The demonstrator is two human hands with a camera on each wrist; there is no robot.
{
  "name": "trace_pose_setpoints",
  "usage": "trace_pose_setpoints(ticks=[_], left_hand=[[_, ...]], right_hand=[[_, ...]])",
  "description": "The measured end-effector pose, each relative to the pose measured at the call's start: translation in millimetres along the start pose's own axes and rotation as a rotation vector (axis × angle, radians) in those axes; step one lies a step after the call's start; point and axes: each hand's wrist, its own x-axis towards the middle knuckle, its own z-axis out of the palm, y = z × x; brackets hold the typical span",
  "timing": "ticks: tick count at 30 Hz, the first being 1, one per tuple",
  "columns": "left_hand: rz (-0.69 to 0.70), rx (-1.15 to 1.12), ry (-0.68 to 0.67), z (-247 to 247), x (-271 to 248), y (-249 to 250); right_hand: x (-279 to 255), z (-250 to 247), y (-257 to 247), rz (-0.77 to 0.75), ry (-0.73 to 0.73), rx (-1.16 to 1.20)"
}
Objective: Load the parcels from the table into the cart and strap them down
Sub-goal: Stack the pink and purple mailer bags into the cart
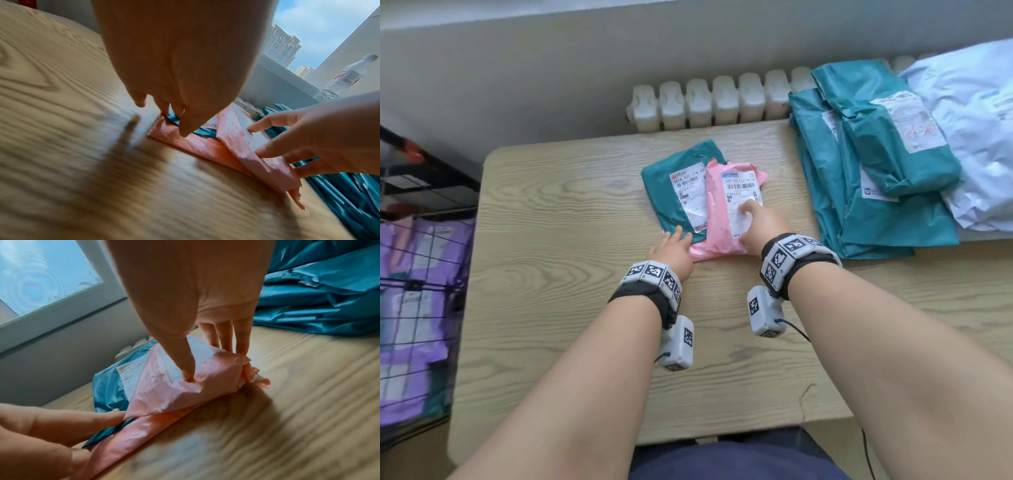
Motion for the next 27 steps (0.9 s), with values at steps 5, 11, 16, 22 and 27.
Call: trace_pose_setpoints(ticks=[5,11,16,22,27], left_hand=[[0.01,0.029,-0.04,21,-32,-61],[0.028,0.037,-0.059,35,-81,-129],[0.027,0.11,-0.074,34,-115,-172],[-0.028,0.236,-0.041,36,-145,-198],[-0.12,0.016,0.061,48,-159,-202]], right_hand=[[-42,37,-36,-0.015,-0.012,-0.019],[-96,86,-82,-0.004,-0.007,0.036],[-133,119,-111,0.0,0.003,0.07],[-166,143,-140,-0.018,-0.006,0.076],[-186,150,-149,0.058,0.058,0.176]])
